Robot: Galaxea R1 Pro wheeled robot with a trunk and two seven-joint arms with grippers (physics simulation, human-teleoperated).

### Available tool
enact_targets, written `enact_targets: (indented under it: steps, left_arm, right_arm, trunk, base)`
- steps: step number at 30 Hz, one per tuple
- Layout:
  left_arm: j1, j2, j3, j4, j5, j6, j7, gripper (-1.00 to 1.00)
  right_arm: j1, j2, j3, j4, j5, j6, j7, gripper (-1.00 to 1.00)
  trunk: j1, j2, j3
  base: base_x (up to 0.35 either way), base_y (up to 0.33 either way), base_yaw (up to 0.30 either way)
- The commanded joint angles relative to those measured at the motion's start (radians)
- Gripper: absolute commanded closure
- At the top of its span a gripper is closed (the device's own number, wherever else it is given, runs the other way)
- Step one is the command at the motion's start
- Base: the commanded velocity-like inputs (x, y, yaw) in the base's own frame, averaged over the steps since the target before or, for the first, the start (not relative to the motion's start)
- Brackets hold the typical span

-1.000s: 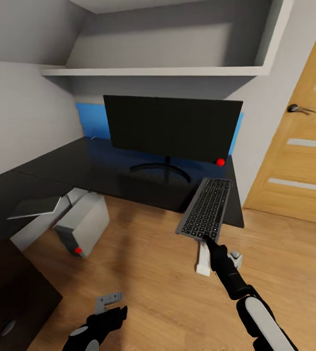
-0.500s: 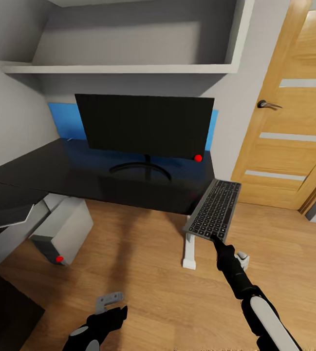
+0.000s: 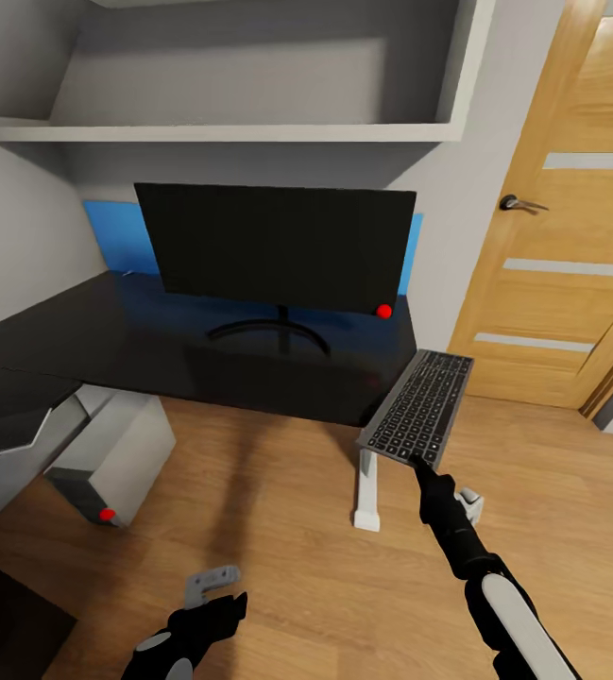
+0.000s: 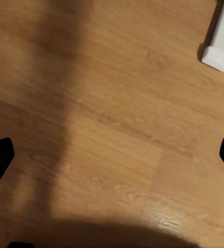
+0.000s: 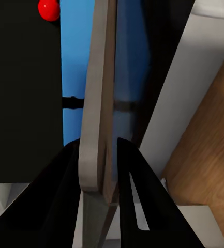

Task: In the bedroom, organize the workspace by keeping the computer under the desk, ensuring the monitor is on the desk, placing the keyboard on the desk next to the monitor, placing the mouse on the desk next to the keyboard, moving the folder from the swivel chair onto the desk next to the mouse, stacking the notebook on top of the folder with the pen on top of the notebook, and positioning the swivel chair next to the desk.

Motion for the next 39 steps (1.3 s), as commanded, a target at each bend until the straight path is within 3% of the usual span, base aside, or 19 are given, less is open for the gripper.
enact_targets:
  steps: [1,9,13,22,30,39]
  left_arm:
    - [-0.001,0.000,-0.001,-0.001,0.010,0.002,0.010,-1.00]
    - [-0.001,0.000,-0.001,-0.001,0.011,0.002,0.010,-1.00]
    - [-0.001,-0.001,-0.002,-0.001,0.011,0.001,0.012,-1.00]
    - [-0.001,0.000,-0.003,-0.002,0.012,0.003,0.010,-1.00]
    - [-0.001,-0.003,0.001,-0.049,0.017,0.004,0.010,-1.00]
    - [-0.001,-0.003,0.000,-0.062,0.018,0.004,0.012,-1.00]
  right_arm:
    - [0.000,-0.001,0.005,0.003,-0.017,0.005,-0.003,1.00]
    - [0.000,0.003,0.003,0.003,-0.017,-0.005,-0.002,1.00]
    - [0.000,0.015,0.005,0.021,-0.019,-0.078,-0.005,1.00]
    - [0.000,0.026,0.004,0.023,-0.059,-0.084,-0.005,1.00]
    - [0.000,0.027,0.003,0.023,-0.066,-0.084,-0.004,1.00]
    - [0.000,0.027,0.003,0.023,-0.066,-0.084,-0.004,1.00]
  trunk:
    - [0.000,0.000,-0.001]
    - [0.000,0.000,-0.001]
    - [0.000,0.000,-0.001]
    - [0.000,0.000,-0.001]
    - [0.000,0.000,-0.001]
    - [0.031,-0.056,-0.026]
  base:
    - [0.084,0.003,0.000]
    - [0.017,0.001,0.000]
    - [0.042,0.000,0.000]
    - [0.093,0.000,0.000]
    - [0.004,0.000,0.000]
    - [0.000,0.000,0.000]
